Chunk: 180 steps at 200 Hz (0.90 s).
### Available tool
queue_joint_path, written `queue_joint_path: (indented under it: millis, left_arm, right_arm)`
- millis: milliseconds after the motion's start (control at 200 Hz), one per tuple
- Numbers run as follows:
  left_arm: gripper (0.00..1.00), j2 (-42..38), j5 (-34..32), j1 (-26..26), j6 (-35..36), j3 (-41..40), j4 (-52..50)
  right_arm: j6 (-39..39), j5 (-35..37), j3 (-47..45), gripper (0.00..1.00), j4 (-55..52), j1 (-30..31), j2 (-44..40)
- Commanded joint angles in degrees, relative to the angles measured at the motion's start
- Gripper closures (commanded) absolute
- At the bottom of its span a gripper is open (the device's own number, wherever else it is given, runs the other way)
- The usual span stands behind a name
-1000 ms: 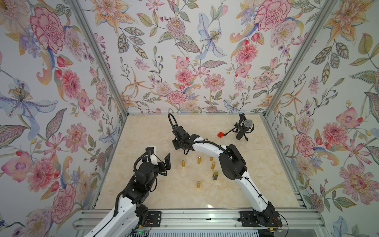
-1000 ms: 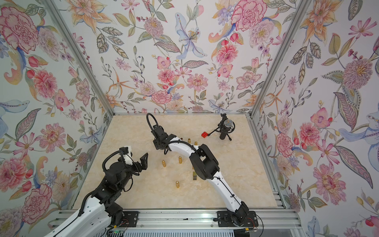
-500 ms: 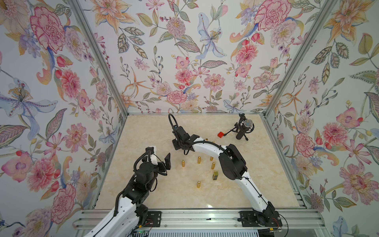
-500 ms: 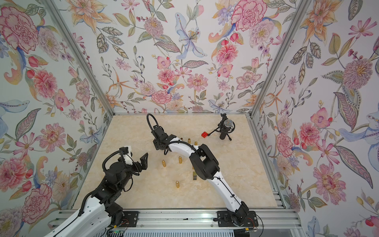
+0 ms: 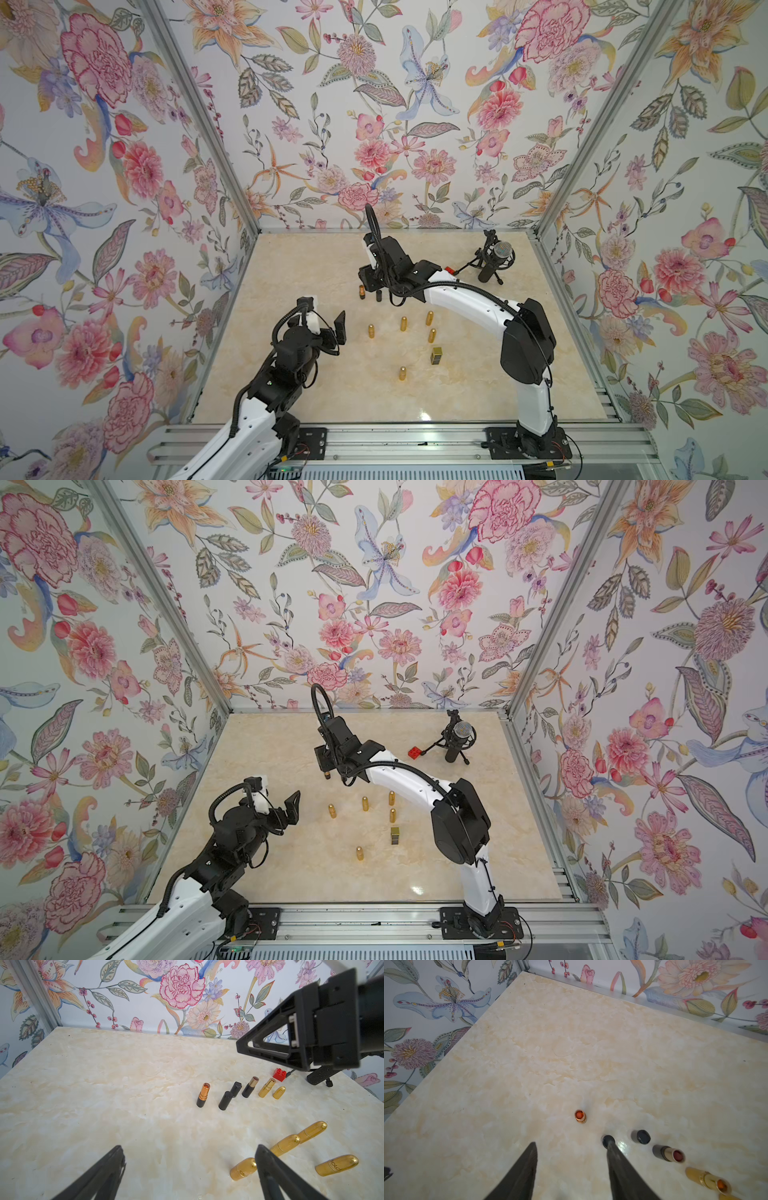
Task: Open the lipstick cap
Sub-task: Place the lipstick at the center of the board, then pick up the lipstick at the center of the board.
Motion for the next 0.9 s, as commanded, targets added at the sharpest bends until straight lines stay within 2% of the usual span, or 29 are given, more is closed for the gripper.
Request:
queue_joint_path:
  millis: [0, 385, 756, 896]
  left_arm:
    - [0.01, 0.46, 1.29, 0.81, 1.10, 3.04, -2.54]
    - [0.01, 0.13, 3.34, 0.78, 1.18, 6.97, -8.72]
    - [0.01, -2.49, 2.98, 0.79, 0.03, 6.40, -11.19]
    - [0.01, -2.26, 2.49, 0.78, 0.31, 6.44, -11.91]
  right_arm:
    - [2.54, -1.87, -3.94, 0.43, -5.49, 1.71, -2.92]
    - [7.12, -0.72, -10.84, 0.42, -9.39, 7.93, -6.00]
    - [9.45, 4.44, -11.03, 0.45, -10.30, 9.44, -1.24]
    - [9.63, 3.63, -10.78, 0.49, -10.39, 9.52, 0.84]
